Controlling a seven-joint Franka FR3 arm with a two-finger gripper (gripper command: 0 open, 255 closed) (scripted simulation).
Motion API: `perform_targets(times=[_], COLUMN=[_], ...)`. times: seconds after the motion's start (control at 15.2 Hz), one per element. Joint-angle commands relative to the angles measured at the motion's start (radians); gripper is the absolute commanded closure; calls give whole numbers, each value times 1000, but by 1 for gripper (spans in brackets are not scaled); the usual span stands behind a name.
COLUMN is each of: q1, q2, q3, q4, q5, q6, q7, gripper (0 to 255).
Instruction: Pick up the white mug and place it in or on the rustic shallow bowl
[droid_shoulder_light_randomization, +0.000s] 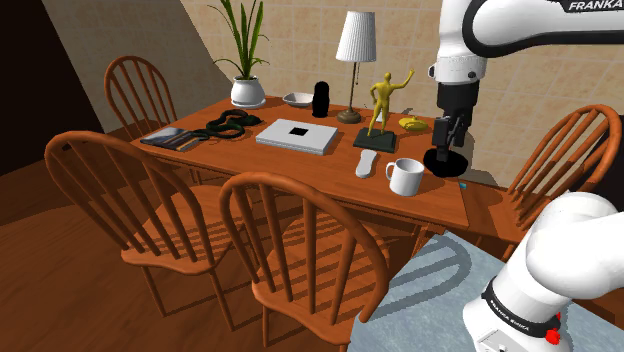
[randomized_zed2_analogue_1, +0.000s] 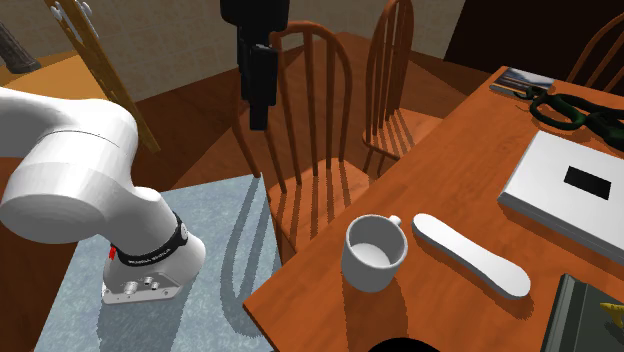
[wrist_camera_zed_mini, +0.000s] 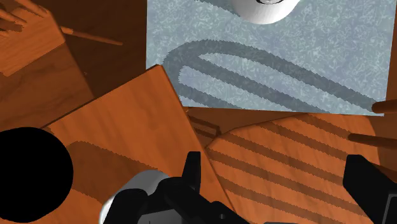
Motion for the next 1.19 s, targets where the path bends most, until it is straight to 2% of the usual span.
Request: perform_targets(times=[0.0, 0.66, 1.12], q1=[0, -52, -62], q2=[0, 186, 401], q3=[0, -188, -319], q4=[0, -59, -12], q5=[0, -104, -106], q6=[0, 337, 566], q7=[0, -171, -304], gripper=[0, 0, 0])
